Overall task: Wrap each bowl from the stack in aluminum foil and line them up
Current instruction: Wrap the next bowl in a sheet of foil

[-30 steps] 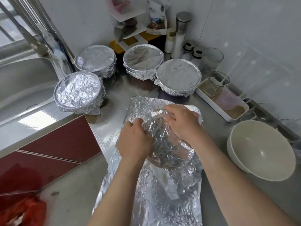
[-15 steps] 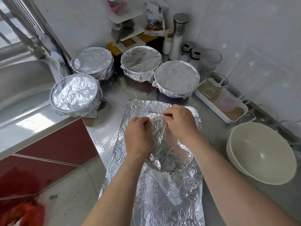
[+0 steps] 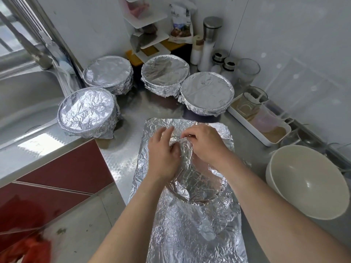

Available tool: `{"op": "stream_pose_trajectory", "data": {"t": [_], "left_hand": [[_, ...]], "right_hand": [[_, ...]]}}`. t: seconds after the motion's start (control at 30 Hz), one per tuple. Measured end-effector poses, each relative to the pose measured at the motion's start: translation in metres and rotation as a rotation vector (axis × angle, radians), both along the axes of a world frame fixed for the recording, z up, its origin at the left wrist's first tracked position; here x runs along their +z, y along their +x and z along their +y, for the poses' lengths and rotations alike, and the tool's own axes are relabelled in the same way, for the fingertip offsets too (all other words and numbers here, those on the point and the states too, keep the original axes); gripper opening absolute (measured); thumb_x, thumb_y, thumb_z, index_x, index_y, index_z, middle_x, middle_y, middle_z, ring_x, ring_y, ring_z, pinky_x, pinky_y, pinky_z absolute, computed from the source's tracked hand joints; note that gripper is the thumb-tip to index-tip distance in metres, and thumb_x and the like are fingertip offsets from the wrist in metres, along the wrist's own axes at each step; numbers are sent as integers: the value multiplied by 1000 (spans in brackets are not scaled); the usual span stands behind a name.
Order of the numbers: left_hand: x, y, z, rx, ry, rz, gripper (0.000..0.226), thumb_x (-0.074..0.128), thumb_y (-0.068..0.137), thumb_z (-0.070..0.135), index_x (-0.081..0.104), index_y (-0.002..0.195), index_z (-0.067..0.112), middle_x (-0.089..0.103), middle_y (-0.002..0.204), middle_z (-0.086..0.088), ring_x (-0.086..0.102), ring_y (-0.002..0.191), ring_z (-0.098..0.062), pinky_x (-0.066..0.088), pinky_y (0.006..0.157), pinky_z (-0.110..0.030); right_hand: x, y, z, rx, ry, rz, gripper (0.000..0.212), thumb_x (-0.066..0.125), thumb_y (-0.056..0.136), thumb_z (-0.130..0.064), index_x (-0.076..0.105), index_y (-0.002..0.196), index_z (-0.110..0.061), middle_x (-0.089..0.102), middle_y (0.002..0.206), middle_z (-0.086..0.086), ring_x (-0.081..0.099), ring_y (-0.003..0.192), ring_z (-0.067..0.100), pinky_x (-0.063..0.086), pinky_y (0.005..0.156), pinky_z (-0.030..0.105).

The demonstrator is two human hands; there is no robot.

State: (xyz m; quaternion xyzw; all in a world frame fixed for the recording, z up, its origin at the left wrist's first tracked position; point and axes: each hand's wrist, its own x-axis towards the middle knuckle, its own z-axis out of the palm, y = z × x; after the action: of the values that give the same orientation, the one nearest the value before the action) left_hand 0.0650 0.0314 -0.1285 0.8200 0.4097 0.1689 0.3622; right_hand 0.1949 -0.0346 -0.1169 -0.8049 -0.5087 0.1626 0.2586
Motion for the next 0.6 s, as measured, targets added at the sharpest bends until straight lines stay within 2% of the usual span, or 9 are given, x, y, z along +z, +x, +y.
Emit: {"op": "stream_pose_trajectory", "data": {"t": [0.07, 0.1, 0.13, 0.2, 0.27, 0.33, 0.4, 0.47, 0.6], "left_hand": [[0, 1, 7, -140, -47, 78, 47, 49, 97, 12, 46, 144, 13, 35, 154, -12, 26, 143, -27, 17, 115, -31], [-1, 2, 10, -197, -71, 87, 44, 46, 97, 12, 50, 141, 14, 41, 151, -11, 30, 141, -26, 19, 114, -31], [-2, 2, 12, -222, -82, 76, 41, 44, 96, 12, 57, 135, 15, 52, 141, -11, 41, 133, -26, 29, 109, -31], [-1, 1, 12, -184, -94, 55, 31, 45, 94, 16, 70, 112, 17, 67, 107, -9, 58, 100, -24, 40, 79, -29], [-3, 1, 10, -132, -98, 46, 22, 48, 93, 16, 65, 81, 16, 64, 81, -8, 57, 77, -25, 37, 64, -32], [-4, -1, 8, -92, -117, 19, 28, 51, 94, 18, 58, 69, 9, 61, 68, -12, 54, 66, -27, 39, 60, -38], [-5, -3, 8, -61, -166, -15, 32, 55, 97, 24, 64, 71, 7, 62, 64, -12, 48, 56, -21, 36, 55, -33], [-5, -6, 9, -46, -237, -67, 35, 55, 99, 30, 70, 75, 10, 58, 55, 0, 43, 51, -10, 31, 53, -27], [-4, -6, 3, -10, -351, -192, 27, 49, 102, 24, 73, 107, 15, 59, 62, 20, 51, 56, 6, 36, 57, -16]], "right_hand": [[0, -1, 2, 36, -1, -26, 19, 60, 91, -9, 73, 100, -20, 72, 99, 1, 61, 96, 25, 49, 84, 42], [0, -1, 2, 47, -6, -25, 19, 60, 91, -9, 72, 101, -19, 72, 99, 2, 61, 96, 25, 49, 84, 42], [0, -1, 3, 52, -16, -19, 20, 59, 91, -8, 72, 101, -19, 72, 100, 2, 61, 95, 26, 49, 83, 42], [1, 0, 2, 50, -24, 4, 22, 58, 92, -6, 71, 104, -18, 72, 102, 3, 61, 97, 26, 49, 83, 41], [1, 0, 2, 44, -27, 16, 28, 56, 91, -2, 70, 110, -17, 70, 108, 4, 61, 101, 23, 49, 86, 39], [0, 0, 2, 42, -32, 1, 32, 56, 90, 1, 69, 113, -16, 70, 110, 5, 61, 103, 22, 49, 88, 37], [-2, -1, 2, 37, -20, -21, 29, 57, 89, 2, 71, 108, -15, 70, 106, 6, 60, 101, 25, 50, 86, 41], [-2, -2, 2, 26, -5, -39, 26, 59, 88, 1, 72, 104, -15, 70, 101, 6, 59, 98, 26, 50, 83, 42], [0, -3, 3, 19, 5, -59, 23, 62, 87, 0, 72, 102, -14, 69, 98, 7, 58, 94, 26, 49, 82, 42]]}}
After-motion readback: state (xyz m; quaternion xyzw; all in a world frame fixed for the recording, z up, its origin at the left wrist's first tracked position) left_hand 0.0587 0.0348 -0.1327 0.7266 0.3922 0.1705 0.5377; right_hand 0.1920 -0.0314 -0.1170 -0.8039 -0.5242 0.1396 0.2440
